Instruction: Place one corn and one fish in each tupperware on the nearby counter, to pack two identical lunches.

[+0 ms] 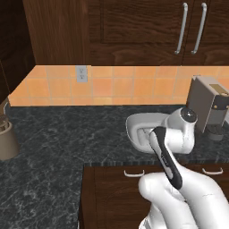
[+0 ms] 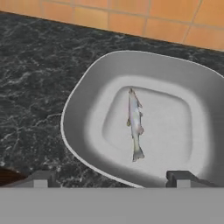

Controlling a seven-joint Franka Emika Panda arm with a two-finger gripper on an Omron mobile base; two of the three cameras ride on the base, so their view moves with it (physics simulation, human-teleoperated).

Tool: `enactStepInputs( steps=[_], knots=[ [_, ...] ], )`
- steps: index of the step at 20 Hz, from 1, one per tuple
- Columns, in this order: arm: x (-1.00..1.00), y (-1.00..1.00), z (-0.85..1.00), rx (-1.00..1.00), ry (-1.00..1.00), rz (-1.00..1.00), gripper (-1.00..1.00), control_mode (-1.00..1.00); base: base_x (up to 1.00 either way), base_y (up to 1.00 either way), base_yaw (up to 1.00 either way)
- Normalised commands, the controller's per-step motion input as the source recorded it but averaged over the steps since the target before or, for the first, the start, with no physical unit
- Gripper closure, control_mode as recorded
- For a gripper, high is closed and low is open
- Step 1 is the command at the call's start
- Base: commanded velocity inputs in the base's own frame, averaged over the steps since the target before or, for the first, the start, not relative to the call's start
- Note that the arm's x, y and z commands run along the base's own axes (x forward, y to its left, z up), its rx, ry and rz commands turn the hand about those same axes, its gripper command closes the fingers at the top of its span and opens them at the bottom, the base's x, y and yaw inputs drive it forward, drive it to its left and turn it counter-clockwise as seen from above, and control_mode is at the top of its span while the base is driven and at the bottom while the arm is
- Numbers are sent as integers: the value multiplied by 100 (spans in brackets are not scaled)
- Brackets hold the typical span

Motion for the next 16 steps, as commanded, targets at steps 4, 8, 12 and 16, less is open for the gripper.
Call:
enactStepInputs(
  steps=[4,8,12,16],
  knots=[
    [-78,57,12,-13,-18,-2,-100,-100,0,0,0],
    [-99,36,0,-12,-23,-4,-100,-100,0,0,0],
    [0,0,0,0,0,0,-100,100,-99,-32,-5],
    [0,0,0,0,0,0,-100,100,-64,-100,-17]
  ],
)
